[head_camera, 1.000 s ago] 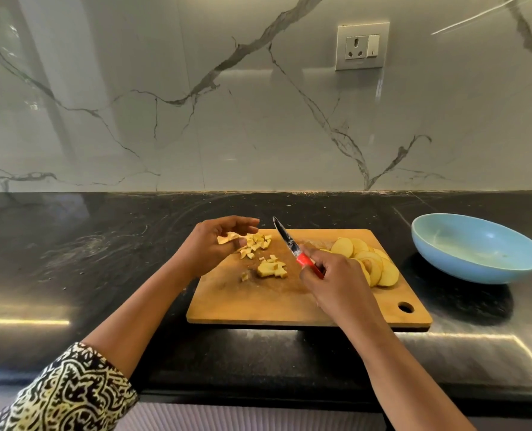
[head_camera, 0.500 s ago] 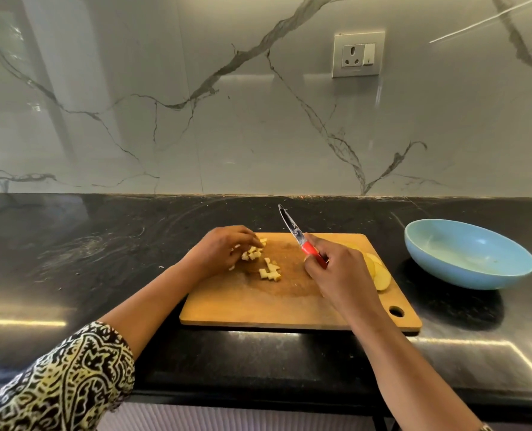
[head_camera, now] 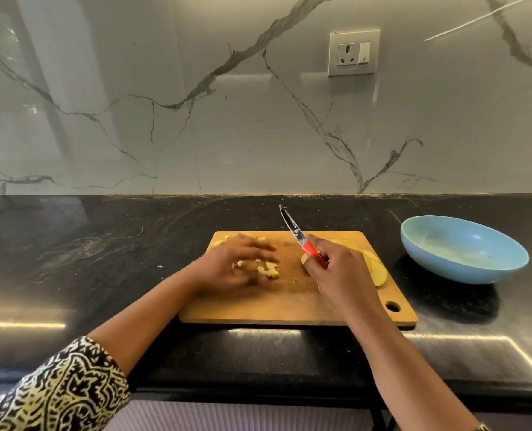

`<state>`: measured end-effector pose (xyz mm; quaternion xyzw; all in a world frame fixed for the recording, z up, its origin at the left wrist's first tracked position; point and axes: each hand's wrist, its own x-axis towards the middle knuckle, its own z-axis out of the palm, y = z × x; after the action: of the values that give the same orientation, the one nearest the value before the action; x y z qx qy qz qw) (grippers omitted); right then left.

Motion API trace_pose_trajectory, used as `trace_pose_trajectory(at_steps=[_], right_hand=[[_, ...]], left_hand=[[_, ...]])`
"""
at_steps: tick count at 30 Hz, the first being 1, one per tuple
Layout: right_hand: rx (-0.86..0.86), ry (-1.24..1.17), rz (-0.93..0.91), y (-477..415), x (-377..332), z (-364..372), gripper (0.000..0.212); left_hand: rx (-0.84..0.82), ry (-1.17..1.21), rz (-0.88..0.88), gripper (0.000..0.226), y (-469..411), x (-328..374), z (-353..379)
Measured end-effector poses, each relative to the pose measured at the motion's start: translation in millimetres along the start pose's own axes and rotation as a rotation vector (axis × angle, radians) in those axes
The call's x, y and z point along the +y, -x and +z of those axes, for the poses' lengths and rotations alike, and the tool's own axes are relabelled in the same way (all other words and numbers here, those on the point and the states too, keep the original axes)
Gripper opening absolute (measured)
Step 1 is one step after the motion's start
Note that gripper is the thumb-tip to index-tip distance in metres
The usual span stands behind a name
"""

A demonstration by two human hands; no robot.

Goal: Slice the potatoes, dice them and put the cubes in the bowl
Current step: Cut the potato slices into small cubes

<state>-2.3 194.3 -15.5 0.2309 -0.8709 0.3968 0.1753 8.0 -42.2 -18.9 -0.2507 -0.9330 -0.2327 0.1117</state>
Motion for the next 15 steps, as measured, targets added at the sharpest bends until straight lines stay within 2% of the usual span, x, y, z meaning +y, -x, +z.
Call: trace_pose_trajectory(at_steps=[2,5,7,10,13,15], right_hand=[[0.005,-0.001,-0.004,-1,0,0,0.042],[0.006,0.003,-0.012,0,0,0,0.043],[0.007,-0.001,-0.017,0,0,1,0.042],[0.018,-0.001,-0.024,0,1,2,0.042],[0.020,0.006,-0.038,1,1,2,0.042],[0.012,0.009,-0.041,3,0,1,0.043]], left_hand=[[-0.095,-0.201,0.086,0.037,-10,4,9],[0.044,-0.456,0.129,0.025,-23,-4,8],[0.113,-0.533,0.046,0.021,-25,-12,4],[0.218,-0.433,-0.143,0.023,-20,-22,-3],[0.400,-0.149,-0.263,0.024,-16,-27,-14],[0.377,0.009,-0.328,0.024,-11,-26,-23]])
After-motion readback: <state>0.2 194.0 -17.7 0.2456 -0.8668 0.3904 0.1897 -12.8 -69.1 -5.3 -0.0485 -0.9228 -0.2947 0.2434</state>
